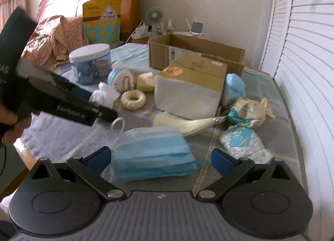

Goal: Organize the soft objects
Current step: 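Grasp the white cloth doll with the left tool while the right tool grasps the blue masks, then carry the white cloth doll into the cardboard box and open the left tool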

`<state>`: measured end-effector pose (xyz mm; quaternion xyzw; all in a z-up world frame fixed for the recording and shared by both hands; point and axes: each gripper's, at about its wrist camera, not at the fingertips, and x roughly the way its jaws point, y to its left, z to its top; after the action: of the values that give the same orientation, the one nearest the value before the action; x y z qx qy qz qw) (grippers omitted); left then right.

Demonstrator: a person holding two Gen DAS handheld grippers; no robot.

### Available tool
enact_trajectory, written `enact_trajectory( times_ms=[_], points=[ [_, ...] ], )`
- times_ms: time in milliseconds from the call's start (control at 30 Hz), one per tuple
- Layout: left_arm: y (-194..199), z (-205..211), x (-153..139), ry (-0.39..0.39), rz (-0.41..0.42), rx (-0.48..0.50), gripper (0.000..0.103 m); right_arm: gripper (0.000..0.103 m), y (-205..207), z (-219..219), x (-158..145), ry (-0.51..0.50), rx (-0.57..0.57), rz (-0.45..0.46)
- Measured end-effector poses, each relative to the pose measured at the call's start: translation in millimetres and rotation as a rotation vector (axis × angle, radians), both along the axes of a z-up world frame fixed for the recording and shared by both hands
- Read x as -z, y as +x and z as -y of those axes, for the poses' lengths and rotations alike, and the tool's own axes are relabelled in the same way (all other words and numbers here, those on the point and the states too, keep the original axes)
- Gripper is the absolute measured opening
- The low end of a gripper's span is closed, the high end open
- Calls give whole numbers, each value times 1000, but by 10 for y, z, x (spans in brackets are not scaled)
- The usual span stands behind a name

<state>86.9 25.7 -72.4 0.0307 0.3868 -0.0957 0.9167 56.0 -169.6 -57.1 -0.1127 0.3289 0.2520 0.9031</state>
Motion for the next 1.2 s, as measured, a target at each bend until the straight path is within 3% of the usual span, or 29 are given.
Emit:
enact_trajectory(
  times_ms=[467, 633, 800, 1200],
  points=[
    [8, -2, -7, 9, -3, 35, 50, 102, 74, -173, 106, -16, -79, -32],
    [2, -8, -21, 16, -6, 49, 47, 89, 66, -210, 109, -55, -69, -38],
    [-63, -37, -93, 33, 2, 75, 47, 79, 15, -191, 30, -62, -58, -26],
    [-327, -179, -363, 30, 1, 146, 47, 78, -172, -106, -348, -23, -50, 18]
  ],
)
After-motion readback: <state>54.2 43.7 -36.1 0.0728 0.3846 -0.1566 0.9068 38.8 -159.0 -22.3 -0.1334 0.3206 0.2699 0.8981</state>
